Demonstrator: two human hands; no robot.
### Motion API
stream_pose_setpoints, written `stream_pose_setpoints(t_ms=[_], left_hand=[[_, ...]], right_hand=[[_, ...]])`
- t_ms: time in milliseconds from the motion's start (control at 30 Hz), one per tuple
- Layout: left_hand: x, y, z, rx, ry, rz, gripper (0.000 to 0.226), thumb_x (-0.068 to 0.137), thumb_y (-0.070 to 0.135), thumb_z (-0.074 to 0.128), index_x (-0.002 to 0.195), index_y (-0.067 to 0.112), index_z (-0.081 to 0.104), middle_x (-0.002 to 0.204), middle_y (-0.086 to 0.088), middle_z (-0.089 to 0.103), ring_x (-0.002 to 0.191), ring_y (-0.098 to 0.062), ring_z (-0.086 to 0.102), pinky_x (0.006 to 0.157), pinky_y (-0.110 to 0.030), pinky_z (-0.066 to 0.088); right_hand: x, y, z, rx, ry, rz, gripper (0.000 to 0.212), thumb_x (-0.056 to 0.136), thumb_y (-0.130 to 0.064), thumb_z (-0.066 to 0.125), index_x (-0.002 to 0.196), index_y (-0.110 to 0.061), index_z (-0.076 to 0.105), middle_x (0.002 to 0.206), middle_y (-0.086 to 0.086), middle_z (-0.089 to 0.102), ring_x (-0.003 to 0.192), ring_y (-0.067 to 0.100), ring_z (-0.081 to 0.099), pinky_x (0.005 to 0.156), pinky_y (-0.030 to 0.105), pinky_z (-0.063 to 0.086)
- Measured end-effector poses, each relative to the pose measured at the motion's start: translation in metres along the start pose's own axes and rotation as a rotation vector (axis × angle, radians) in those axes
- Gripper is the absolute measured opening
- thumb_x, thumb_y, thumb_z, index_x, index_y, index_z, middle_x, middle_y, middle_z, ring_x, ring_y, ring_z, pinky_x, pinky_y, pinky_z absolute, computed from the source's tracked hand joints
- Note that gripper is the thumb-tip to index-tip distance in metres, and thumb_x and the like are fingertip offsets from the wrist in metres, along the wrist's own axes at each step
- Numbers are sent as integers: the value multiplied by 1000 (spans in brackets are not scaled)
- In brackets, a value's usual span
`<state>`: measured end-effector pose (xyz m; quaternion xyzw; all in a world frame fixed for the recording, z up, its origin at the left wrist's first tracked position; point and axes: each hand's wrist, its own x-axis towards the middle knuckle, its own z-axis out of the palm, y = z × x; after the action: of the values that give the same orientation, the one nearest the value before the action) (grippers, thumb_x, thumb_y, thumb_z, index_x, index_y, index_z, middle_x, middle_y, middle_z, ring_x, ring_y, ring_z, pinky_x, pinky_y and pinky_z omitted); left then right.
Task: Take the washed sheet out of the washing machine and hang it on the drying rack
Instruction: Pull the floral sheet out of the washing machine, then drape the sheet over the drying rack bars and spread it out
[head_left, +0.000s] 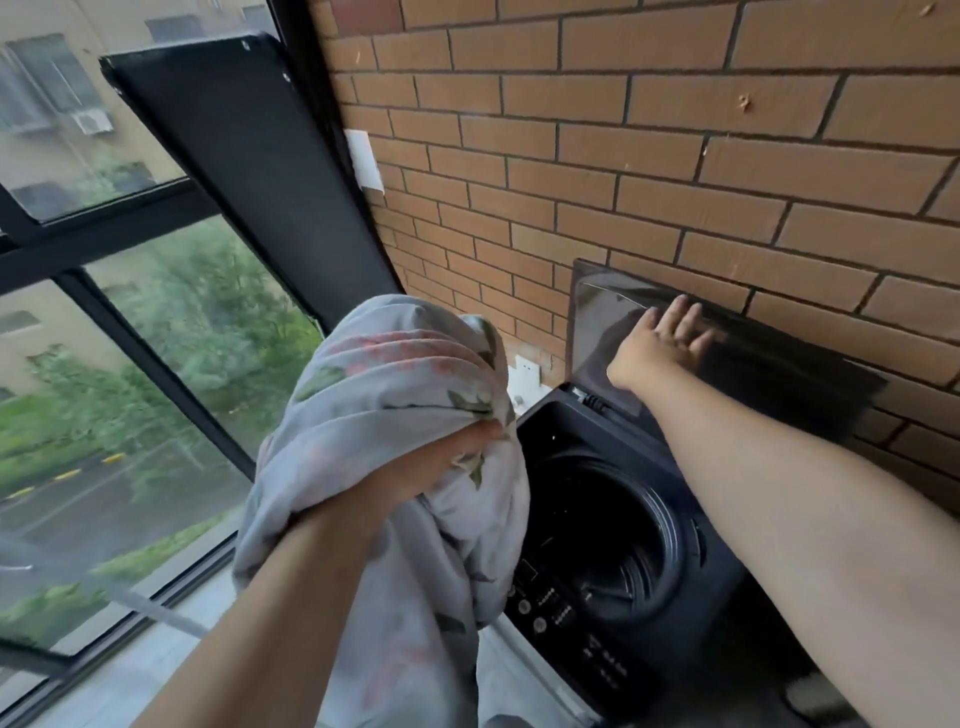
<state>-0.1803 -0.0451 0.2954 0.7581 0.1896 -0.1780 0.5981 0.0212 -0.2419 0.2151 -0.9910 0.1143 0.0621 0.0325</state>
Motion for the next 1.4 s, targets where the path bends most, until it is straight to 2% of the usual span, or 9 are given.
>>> stream_pose_setpoints(t_ms=[167,367,500,600,700,967,1100,1233,1400], left_hand=[[6,14,23,-32,43,26,17,102,13,47,110,11,62,107,1,61,110,-13,51,99,-23,42],[7,19,43,-72,125,55,13,99,16,54,89,19,62,96,4,63,102,-13,55,90,-22,44],[8,22,49,-72,131,16,38,100,27,54,134,12,53,131,-3,56,122,-18,50,104,-26,37],[8,21,52,-36,153,31,33,98,27,56,127,13,57,132,-4,57,123,-21,51,109,-30,36],[4,20,52,-80,180,41,30,98,23,56,126,11,58,130,-2,57,125,-21,50,111,-30,34],[-11,6,34,-91,311,133,24,93,21,65,115,13,67,120,1,66,115,-16,59,108,-32,41],[-17,-17,15,-82,329,83,41,70,45,80,105,26,75,107,9,74,104,-10,67,102,-32,48],[-26,-20,8,-166,393,45,7,89,20,69,91,26,71,97,12,72,91,-4,66,78,-13,50],[-35,-24,6,-216,362,-17,32,99,7,50,128,-4,57,112,-10,65,104,-27,61,79,-16,45]], right_hand=[[18,19,3,-42,12,14,99,86,-21,60,156,-9,-8,159,22,-23,147,40,-20,116,59,-7],[37,36,4,-97,54,-2,97,87,-26,63,157,-10,-1,162,22,-8,150,40,-8,116,63,-4],[19,23,-1,-177,207,-109,65,94,-19,46,152,-4,22,150,27,32,136,47,35,113,64,19],[0,10,2,-194,27,-227,48,95,-11,46,143,-2,43,140,22,45,124,41,50,101,54,44],[-23,-1,20,-128,-131,-357,41,91,-10,53,131,-8,56,134,14,56,122,37,55,98,51,48],[-66,-16,121,-136,-450,-528,54,83,-44,73,123,-10,61,129,9,60,118,34,60,90,40,51],[-82,-10,171,-143,-537,-575,29,86,-20,66,112,-7,66,121,11,65,109,33,65,85,35,52],[-91,0,195,-143,-603,-567,22,87,-7,53,105,-5,66,114,12,66,105,32,66,81,33,52],[-91,-7,208,-156,-674,-565,25,89,-13,51,107,-4,66,116,13,67,108,30,65,79,27,49]])
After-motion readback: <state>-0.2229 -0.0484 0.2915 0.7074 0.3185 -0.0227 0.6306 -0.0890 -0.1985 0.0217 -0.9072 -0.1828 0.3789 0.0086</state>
